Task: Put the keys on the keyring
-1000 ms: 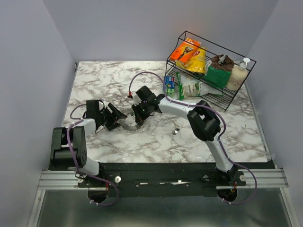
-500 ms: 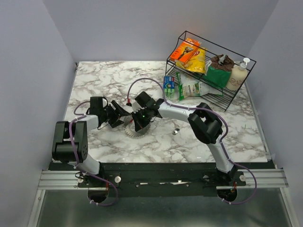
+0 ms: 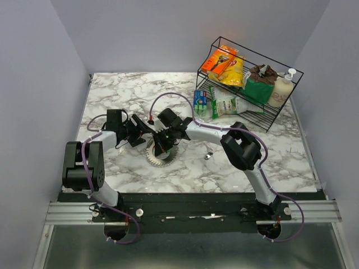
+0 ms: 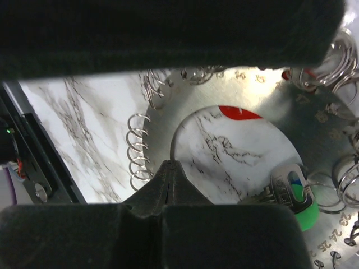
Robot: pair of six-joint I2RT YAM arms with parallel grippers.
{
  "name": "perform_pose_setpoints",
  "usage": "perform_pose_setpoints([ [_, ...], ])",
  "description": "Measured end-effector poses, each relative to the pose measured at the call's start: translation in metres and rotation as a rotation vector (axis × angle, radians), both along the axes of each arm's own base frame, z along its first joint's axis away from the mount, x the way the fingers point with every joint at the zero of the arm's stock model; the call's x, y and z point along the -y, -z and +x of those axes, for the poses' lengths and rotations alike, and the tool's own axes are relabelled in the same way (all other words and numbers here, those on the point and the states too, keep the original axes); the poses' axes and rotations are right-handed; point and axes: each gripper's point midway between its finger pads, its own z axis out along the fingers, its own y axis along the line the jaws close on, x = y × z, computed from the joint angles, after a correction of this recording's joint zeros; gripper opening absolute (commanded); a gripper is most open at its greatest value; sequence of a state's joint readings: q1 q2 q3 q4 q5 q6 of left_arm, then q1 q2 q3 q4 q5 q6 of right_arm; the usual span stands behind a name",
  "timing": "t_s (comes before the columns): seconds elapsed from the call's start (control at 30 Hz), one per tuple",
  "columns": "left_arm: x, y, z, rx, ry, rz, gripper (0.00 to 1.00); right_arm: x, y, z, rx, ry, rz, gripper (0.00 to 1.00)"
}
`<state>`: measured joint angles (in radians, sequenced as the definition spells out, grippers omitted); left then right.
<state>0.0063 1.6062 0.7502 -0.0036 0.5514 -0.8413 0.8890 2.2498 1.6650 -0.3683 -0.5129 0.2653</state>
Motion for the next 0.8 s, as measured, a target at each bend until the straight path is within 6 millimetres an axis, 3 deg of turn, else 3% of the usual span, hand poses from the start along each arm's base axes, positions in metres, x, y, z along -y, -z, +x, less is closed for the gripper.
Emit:
perform_pose_setpoints([
  [0.47, -0.023, -0.035, -0.020, 0.081, -0.036, 0.142, 0.81, -0.001, -0.007, 0.037, 0.174, 0.064, -0.041, 0.01],
  [0.63, -0.026, -0.028, -0.043, 0.056, -0.044, 0.164, 0.81, 0.009, -0.002, 0.050, 0.227, 0.106, -0.117, 0.01],
  [0.8, -0.026, -0.013, -0.067, 0.014, -0.043, 0.163, 0.80, 0.005, -0.004, 0.074, 0.283, 0.169, -0.166, 0.01],
])
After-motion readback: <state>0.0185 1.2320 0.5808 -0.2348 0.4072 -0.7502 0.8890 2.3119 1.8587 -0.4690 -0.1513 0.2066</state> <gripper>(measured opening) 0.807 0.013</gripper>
